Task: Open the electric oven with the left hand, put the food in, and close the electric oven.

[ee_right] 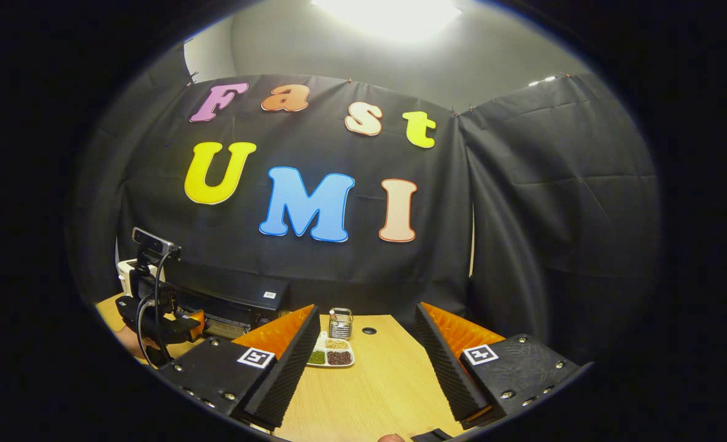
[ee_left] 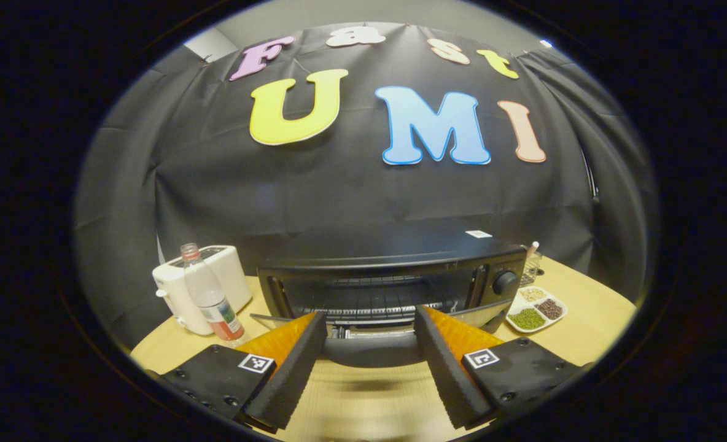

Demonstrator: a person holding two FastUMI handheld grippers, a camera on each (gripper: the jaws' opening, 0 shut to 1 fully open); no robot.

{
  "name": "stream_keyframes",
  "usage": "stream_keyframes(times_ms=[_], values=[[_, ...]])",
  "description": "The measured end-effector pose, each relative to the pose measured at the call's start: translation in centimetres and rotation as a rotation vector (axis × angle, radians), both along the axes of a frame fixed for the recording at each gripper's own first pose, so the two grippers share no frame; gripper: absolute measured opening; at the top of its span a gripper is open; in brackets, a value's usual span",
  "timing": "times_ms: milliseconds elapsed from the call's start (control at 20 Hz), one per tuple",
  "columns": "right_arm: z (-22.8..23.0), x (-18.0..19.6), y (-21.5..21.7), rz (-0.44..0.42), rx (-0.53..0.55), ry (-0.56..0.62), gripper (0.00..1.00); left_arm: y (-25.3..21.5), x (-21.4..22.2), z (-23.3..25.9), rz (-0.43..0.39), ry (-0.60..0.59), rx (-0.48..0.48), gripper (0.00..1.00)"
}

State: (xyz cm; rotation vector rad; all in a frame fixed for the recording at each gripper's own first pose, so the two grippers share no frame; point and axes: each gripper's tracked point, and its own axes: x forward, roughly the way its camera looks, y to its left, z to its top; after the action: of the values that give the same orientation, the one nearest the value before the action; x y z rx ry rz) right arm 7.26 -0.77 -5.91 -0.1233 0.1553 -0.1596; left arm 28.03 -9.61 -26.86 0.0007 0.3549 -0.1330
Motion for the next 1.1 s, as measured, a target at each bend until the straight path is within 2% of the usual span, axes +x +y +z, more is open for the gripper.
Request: stream_keyframes(times_ms=[50, 150, 200, 250, 400, 450, 650, 750, 800, 900, 1100], values=[[0.0, -0.1, -0.1, 0.005, 0.001, 0.001, 0.96, -0.1, -0.3, -0.2, 0.001, 0.006, 0.006, 1.00], [0.0, -0.5, -0.4, 0.013, 0.006, 0.004, 0.96, 0.0, -1.1, -0.6, 0.004, 0.011, 0.024, 1.00], [0.0, -0.7, -0.5, 0.014, 0.008, 0.003, 0.96, 0.0, -1.7, -0.9, 0.005, 0.017, 0.032, 0.97], [0.1, -1.0, -0.6, 0.015, 0.010, 0.003, 0.96, 0.0, -2.1, -1.2, 0.006, 0.021, 0.037, 1.00], [-0.2, -1.4, -1.0, 0.020, 0.020, 0.008, 0.96, 0.0, -3.6, -2.1, 0.007, 0.049, 0.046, 1.00], [-0.4, -1.6, -1.0, 0.024, 0.023, 0.014, 0.96, 0.1, -4.1, -2.5, 0.007, 0.056, 0.049, 0.97], [-0.6, -2.0, -0.7, 0.047, 0.021, 0.029, 0.96, 0.0, -5.9, -4.2, 0.009, 0.091, 0.057, 0.97], [-0.6, -2.1, -0.3, 0.066, 0.012, 0.029, 0.96, -0.1, -6.7, -5.4, -0.002, 0.114, 0.073, 1.00], [-0.8, -2.1, 0.0, 0.078, 0.010, 0.032, 0.96, -0.1, -7.1, -6.1, -0.004, 0.130, 0.084, 0.97], [-1.4, -2.1, 0.6, 0.103, 0.018, 0.048, 0.96, 0.4, -8.2, -7.1, 0.004, 0.159, 0.088, 0.97], [-2.1, -1.8, 2.4, 0.172, 0.053, 0.066, 0.96, 1.9, -9.9, -5.1, 0.046, 0.134, 0.062, 0.98]])
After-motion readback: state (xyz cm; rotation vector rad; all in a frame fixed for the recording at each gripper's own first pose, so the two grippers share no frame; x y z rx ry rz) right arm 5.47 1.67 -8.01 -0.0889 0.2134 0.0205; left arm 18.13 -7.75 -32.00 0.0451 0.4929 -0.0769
